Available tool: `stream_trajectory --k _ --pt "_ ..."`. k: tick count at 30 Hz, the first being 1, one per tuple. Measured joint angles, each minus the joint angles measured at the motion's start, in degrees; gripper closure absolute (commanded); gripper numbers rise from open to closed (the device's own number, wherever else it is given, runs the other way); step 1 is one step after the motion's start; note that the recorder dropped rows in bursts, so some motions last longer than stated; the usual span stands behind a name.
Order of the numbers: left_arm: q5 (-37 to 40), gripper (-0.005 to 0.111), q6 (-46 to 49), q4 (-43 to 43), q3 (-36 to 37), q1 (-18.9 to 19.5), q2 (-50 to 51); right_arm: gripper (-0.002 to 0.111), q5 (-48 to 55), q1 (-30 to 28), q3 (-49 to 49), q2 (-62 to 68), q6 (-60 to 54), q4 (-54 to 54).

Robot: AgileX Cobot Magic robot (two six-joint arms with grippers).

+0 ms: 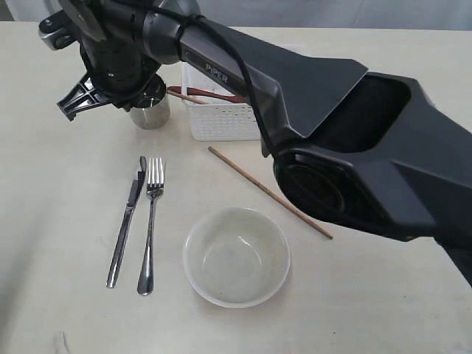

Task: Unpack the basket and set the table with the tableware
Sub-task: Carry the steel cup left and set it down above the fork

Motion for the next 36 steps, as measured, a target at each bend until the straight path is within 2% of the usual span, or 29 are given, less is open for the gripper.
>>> stream_trajectory --k 19,21,22,23,24,25,26,36 --pt "0.0 0.107 0.0 0.0 0.0 0.0 0.0 0.108 0.0 0.1 2.8 0.0 0.0 2.4" --pt "0.0 0.107 0.0 0.0 0.0 0.0 0.0 0.095 -0.1 0.1 2.9 0.0 0.7 2.4" --pt "0.0 0.107 0.0 0.0 0.0 0.0 0.0 0.078 -0.1 0.1 2.9 0.0 0.8 2.4" --pt "0.0 0.107 0.0 0.0 0.0 0.0 0.0 0.066 -0.1 0.1 3.0 0.0 0.8 2.4" --pt "0.0 0.107 0.0 0.0 0.0 0.0 0.0 0.046 -0.1 0.1 3.0 0.0 0.8 2.4" --pt "0.0 0.107 0.0 0.0 0.0 0.0 0.0 0.038 -0.1 0.1 3.1 0.0 0.8 2.4" --pt "0.0 0.107 0.0 0.0 0.0 0.0 0.0 0.035 -0.1 0.1 3.1 0.0 0.8 2.4" --pt "0.0 0.107 0.0 0.0 0.0 0.0 0.0 0.035 0.0 0.1 3.3 -1.1 1.4 1.6"
